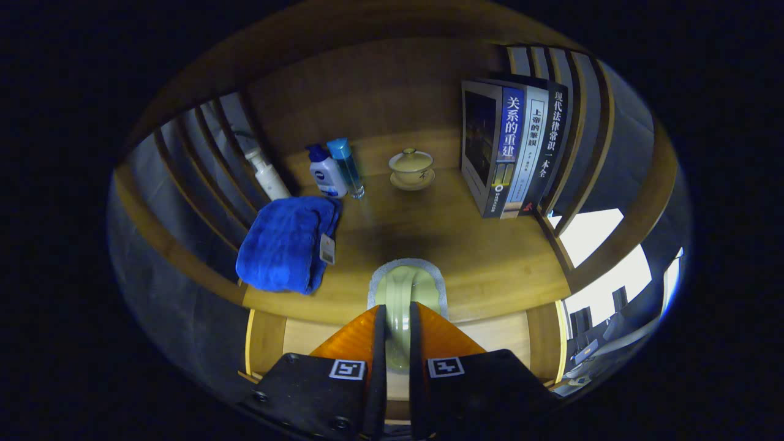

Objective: Pull open the drawer, take out the items inside it, and place them on the countertop above the cabinet.

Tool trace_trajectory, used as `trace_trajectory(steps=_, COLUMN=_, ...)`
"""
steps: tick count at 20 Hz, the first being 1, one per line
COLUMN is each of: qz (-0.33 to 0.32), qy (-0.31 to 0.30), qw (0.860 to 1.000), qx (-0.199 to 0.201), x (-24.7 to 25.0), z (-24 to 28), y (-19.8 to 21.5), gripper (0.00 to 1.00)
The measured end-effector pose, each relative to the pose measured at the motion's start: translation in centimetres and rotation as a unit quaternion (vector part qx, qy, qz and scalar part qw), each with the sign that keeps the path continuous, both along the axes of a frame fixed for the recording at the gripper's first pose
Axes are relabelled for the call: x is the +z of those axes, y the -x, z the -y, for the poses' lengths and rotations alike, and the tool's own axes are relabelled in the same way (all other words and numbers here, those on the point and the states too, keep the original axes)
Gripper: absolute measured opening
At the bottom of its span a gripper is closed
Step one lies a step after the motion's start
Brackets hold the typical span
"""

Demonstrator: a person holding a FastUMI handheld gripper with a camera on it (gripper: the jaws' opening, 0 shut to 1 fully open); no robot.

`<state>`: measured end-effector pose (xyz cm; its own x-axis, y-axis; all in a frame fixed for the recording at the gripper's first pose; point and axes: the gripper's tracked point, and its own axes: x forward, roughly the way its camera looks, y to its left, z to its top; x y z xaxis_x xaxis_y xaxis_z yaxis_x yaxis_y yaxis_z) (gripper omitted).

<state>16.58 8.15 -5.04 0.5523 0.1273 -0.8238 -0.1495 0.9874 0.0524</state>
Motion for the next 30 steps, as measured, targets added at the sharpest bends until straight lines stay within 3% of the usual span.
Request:
trace_trajectory(steps=8, qz=0.017, qy=-0.008, qw=1.000, qx=-0.013, x=-1.6, z=-1.5, y=-7.1, gripper=0.24)
trace_trajectory(steps=16, qz=0.010, qy=0.028, qw=0.999, qx=-0.021, x=-4.5, z=-0.3, y=-8.8, gripper=0.24)
trace_trajectory(steps=19, qz=0.028, qy=0.031, qw=0.999, qx=-0.021, x=-3.9, z=0.0, y=-8.8, gripper=0.32)
trace_trajectory(steps=21, qz=0.040, qy=0.030, qw=0.998, qx=-0.024, x=-3.3, z=0.4, y=-8.4, gripper=0.49)
trace_trajectory(steps=23, qz=0.061, qy=0.027, qw=0.997, qx=-0.027, x=-2.7, z=0.8, y=-7.8, gripper=0.50)
trace_trajectory(steps=30, qz=0.151, qy=0.006, qw=0.988, qx=-0.019, x=0.7, z=2.1, y=-2.5, gripper=0.78)
